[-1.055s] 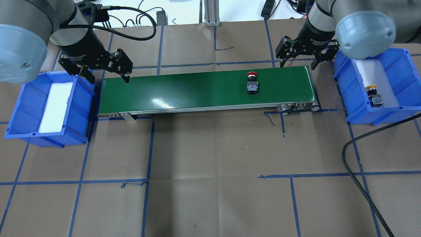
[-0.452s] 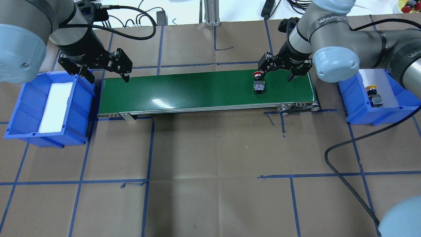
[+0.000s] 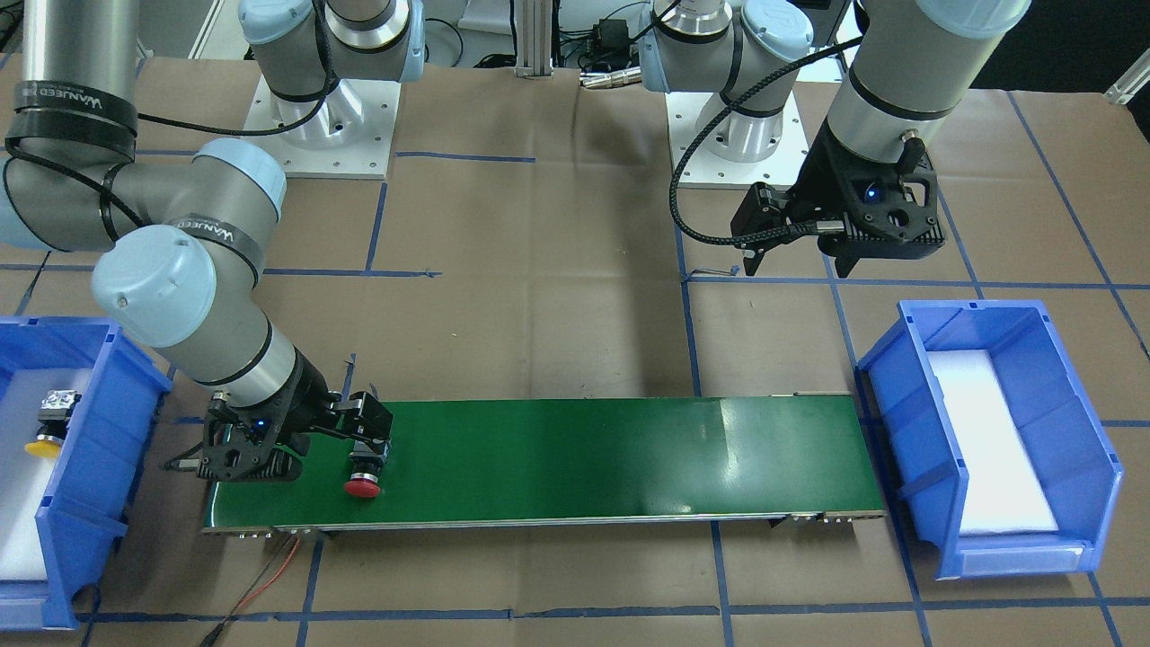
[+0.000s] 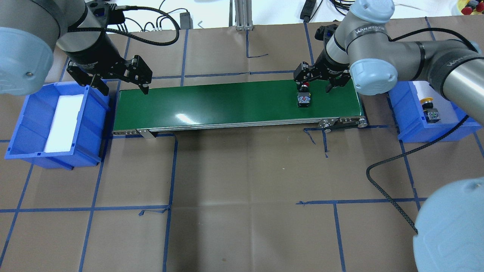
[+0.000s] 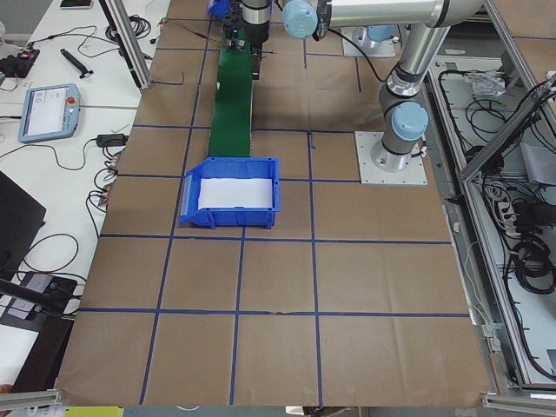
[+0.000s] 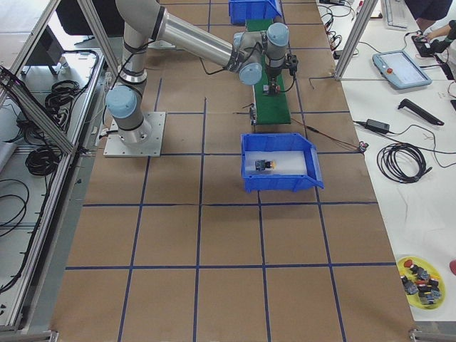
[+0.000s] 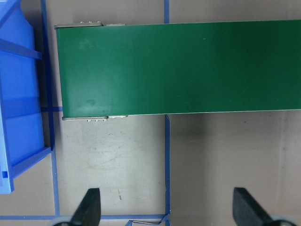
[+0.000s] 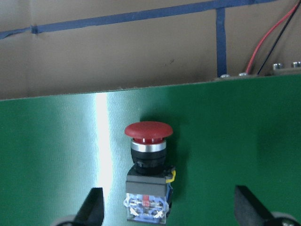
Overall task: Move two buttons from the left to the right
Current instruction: 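Lower the right gripper onto the red button on the belt, then close the right gripper on the red button and lift it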
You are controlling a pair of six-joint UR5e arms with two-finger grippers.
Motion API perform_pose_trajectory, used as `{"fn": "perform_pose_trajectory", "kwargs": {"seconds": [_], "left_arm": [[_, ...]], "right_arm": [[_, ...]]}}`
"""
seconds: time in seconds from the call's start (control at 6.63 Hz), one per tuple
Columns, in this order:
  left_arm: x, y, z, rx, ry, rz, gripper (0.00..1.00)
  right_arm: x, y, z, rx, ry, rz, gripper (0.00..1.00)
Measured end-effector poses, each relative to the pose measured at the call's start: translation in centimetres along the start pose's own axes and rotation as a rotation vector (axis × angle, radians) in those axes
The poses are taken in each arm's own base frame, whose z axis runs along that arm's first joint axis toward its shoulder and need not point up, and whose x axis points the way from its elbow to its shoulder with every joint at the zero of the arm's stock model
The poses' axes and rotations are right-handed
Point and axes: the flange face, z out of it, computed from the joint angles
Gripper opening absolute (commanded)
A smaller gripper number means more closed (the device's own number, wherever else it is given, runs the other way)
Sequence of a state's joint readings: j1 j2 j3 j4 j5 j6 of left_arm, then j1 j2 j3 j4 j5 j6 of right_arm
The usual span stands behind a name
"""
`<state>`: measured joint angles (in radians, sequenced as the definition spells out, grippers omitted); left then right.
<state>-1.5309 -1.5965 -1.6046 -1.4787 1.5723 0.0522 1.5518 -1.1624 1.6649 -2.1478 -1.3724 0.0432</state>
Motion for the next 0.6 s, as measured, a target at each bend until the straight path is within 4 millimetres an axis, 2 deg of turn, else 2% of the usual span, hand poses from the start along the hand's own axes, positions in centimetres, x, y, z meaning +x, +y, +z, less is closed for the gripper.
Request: {"fn": "perform_pose_trajectory", "kwargs": {"seconds": [0.15, 0.3, 0.45, 0.6], "left_arm": [[0.0, 0.0, 0.0, 0.000, 0.000, 0.000, 1.00], [0.0, 0.0, 0.0, 0.000, 0.000, 0.000, 1.00], [0.0, 0.1, 0.0, 0.000, 0.000, 0.000, 1.00], [0.0, 0.1, -0.1, 0.002, 0.001, 0.001, 1.00]], "right_arm": [[0.2, -0.3, 1.1, -0.014, 0.006, 0.000, 0.90], [0.4, -0.3, 2.1, -0.031, 0.014, 0.001, 0.63], [0.7, -0.3, 2.9, -0.047, 0.040, 0.002, 0.17], [1.2, -0.1, 3.3, -0.070, 0.085, 0.003, 0.03]]}}
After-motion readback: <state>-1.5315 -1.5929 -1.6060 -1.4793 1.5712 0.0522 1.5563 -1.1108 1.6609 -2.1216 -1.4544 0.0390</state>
